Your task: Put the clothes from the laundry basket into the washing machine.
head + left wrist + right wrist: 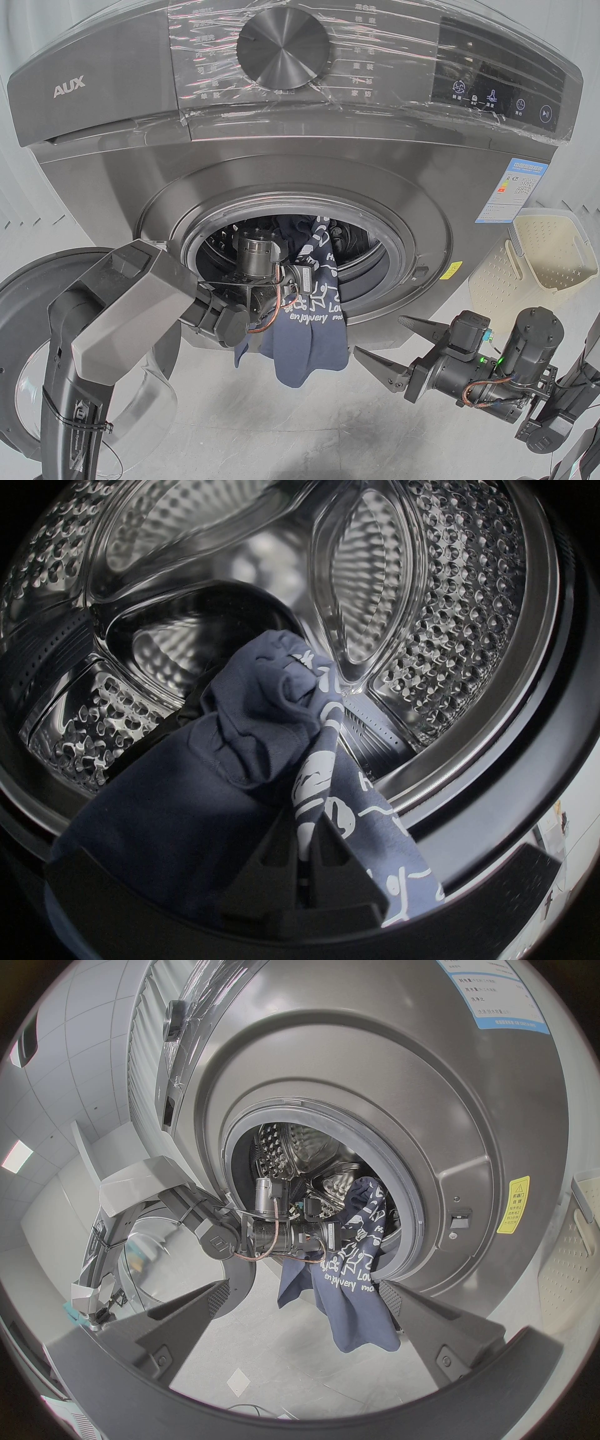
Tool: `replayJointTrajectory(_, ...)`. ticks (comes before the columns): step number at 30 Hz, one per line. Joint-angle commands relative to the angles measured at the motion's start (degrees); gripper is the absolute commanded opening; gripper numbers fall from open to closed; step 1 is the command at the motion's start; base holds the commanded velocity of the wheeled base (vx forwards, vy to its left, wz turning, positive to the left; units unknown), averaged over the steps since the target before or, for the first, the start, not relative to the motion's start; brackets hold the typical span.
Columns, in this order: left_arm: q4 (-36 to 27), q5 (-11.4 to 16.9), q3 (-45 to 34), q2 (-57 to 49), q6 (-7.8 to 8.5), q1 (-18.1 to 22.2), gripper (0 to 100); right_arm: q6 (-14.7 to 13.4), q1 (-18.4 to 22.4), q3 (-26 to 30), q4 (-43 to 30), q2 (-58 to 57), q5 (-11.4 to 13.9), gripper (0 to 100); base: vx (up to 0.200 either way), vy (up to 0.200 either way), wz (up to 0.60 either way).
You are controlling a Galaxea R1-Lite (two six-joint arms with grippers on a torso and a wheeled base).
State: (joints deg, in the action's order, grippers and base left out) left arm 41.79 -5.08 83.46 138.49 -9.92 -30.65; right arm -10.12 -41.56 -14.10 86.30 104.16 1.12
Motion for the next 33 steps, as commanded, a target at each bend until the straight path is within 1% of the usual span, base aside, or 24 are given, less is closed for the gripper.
replayJointTrajectory(1,-0.3,0.1,4.3,1.5,-1.24,-0.6,0,0.0,0.0,-0.1,0.0,0.1,0.0,100,0.000,0.000,0.00)
replayJointTrajectory(3,-0.5,-0.4,7.3,2.1,-3.35,-0.6,0,0.0,0.0,-0.1,0.0,0.1,0.0,100,0.000,0.000,0.00)
replayJointTrajectory(4,-0.5,-0.4,7.8,2.2,-3.70,-0.6,0,0.0,0.0,-0.1,0.0,0.1,0.0,100,0.000,0.000,0.00)
replayJointTrajectory(5,-0.6,-0.7,10.8,3.2,-5.19,-0.5,0,0.0,0.0,-0.1,0.0,0.1,0.0,100,0.000,0.000,0.00)
replayJointTrajectory(6,-0.6,-0.8,11.6,3.4,-5.37,-0.4,0,0.0,0.0,-0.1,0.1,0.1,0.0,100,0.000,0.000,0.00)
replayJointTrajectory(7,0.2,-1.7,15.1,4.6,-5.55,-0.1,0,0.0,0.0,-0.1,0.0,0.1,0.0,100,0.000,0.000,0.00)
replayJointTrajectory(8,0.2,-1.7,15.3,4.7,-5.55,-0.1,0,0.0,0.0,-0.1,0.0,0.1,0.0,100,0.000,0.000,0.00)
replayJointTrajectory(9,0.5,-3.0,18.8,5.7,-5.63,0.1,0,0.0,-0.1,-0.1,0.0,0.0,0.0,100,0.000,0.000,0.00)
replayJointTrajectory(10,0.7,-3.5,20.4,6.2,-5.72,0.1,0,0.0,-0.1,-0.1,0.1,0.0,0.0,100,0.000,0.000,0.00)
replayJointTrajectory(13,0.9,-4.0,22.5,6.6,-5.72,0.0,0,0.0,-0.1,0.0,0.1,0.0,0.0,100,0.000,0.000,0.00)
replayJointTrajectory(14,0.9,-4.0,22.5,6.5,-5.81,0.0,100,0.0,0.0,0.0,0.1,0.0,0.0,100,0.000,0.000,0.00)
replayJointTrajectory(17,1.4,-4.1,22.5,6.4,-5.90,-0.4,100,0.0,0.0,0.0,0.1,0.0,0.0,100,0.000,0.000,0.00)
replayJointTrajectory(20,1.5,-4.2,20.4,5.4,-5.90,-0.8,100,0.0,0.0,0.0,0.1,0.1,0.0,100,0.000,0.000,0.00)
replayJointTrajectory(21,0.7,-4.5,16.3,2.6,-5.72,-1.6,100,0.0,0.0,0.0,0.1,0.2,0.0,100,0.000,0.000,0.00)
replayJointTrajectory(22,0.6,-4.5,14.3,1.3,-5.63,-1.9,100,0.0,0.0,0.0,0.1,0.2,0.0,100,0.000,0.000,0.00)
replayJointTrajectory(23,0.6,-4.5,14.3,1.3,-5.63,-1.9,100,0.0,0.0,0.0,0.1,0.2,0.0,100,0.000,0.000,0.00)
replayJointTrajectory(24,-1.5,-4.4,8.3,-2.3,-5.46,-3.0,100,0.0,0.0,0.0,0.1,0.2,0.0,100,0.000,0.000,0.00)
replayJointTrajectory(27,-4.5,-3.8,0.1,-7.8,-5.28,-4.3,100,0.0,0.0,0.0,0.1,0.2,0.0,100,0.000,0.000,0.00)
replayJointTrajectory(28,-4.9,-3.8,-1.2,-8.7,-5.19,-4.5,100,0.0,0.0,0.0,0.1,0.2,-0.1,100,0.000,0.000,0.00)
replayJointTrajectory(30,-4.9,-3.8,-1.2,-8.7,-5.19,-4.5,100,0.0,0.0,0.0,0.1,0.2,-0.1,100,0.000,0.000,0.00)
replayJointTrajectory(31,-6.5,-3.6,-6.7,-11.9,-5.02,-6.0,100,0.0,-0.1,0.0,0.1,0.2,-0.1,100,0.000,0.000,0.00)
replayJointTrajectory(33,-7.0,-3.0,-8.8,-12.8,-5.02,-6.4,100,0.0,-0.1,0.0,0.1,0.2,-0.1,100,0.000,0.000,0.00)
